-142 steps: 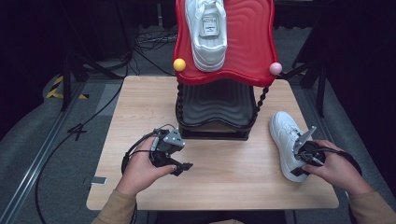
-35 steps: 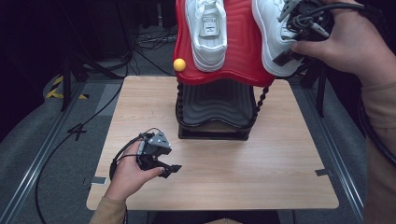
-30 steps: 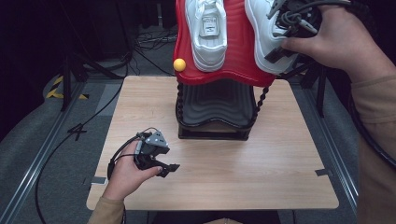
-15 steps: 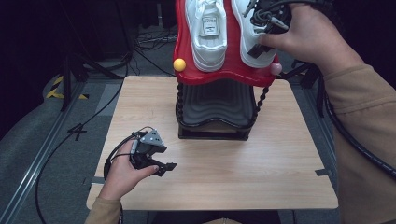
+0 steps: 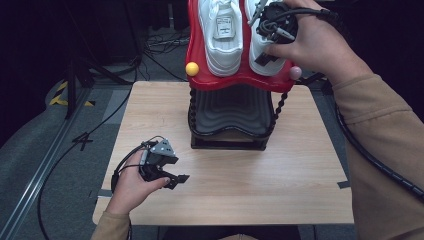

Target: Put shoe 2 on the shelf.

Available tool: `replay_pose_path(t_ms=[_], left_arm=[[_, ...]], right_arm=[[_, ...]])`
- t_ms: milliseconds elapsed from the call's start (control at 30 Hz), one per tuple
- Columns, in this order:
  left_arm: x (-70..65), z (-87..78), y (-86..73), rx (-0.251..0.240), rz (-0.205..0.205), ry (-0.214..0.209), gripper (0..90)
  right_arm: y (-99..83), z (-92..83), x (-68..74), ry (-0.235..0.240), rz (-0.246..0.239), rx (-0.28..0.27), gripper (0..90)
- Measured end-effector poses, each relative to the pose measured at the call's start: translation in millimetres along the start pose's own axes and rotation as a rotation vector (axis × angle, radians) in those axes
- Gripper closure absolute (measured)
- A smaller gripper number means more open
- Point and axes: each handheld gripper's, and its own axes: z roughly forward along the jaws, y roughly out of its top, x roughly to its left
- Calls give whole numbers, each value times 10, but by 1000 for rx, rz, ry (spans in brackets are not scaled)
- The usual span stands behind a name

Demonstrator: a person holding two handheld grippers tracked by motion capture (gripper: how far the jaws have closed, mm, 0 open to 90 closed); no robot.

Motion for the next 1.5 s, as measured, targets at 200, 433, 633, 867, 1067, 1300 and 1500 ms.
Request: replay_pose_path(t_ms=[200, 433, 633, 867, 1067, 1300, 1500], left_arm=[[-3, -3, -4, 3, -1, -2, 294], [4, 2, -21, 3, -11, -3, 292], [-7, -2, -24, 2, -9, 0, 292], [-8, 0, -31, 9, -12, 1, 290], [-11, 12, -58, 14, -21, -1, 290], [-19, 3, -66, 15, -24, 2, 290], [-16, 55, -14, 22, -12, -1, 290]], right_arm=[[31, 102, 26, -17, -7, -54, 645], [34, 82, 35, -36, 30, -88, 502], [-17, -8, 45, -38, 62, -140, 430], [-106, -194, 44, -50, 68, -229, 392], [-276, -413, 102, -53, 72, -325, 385], [-526, -536, 214, -19, 73, -384, 386], [-839, -588, 354, 32, 80, -407, 389]])
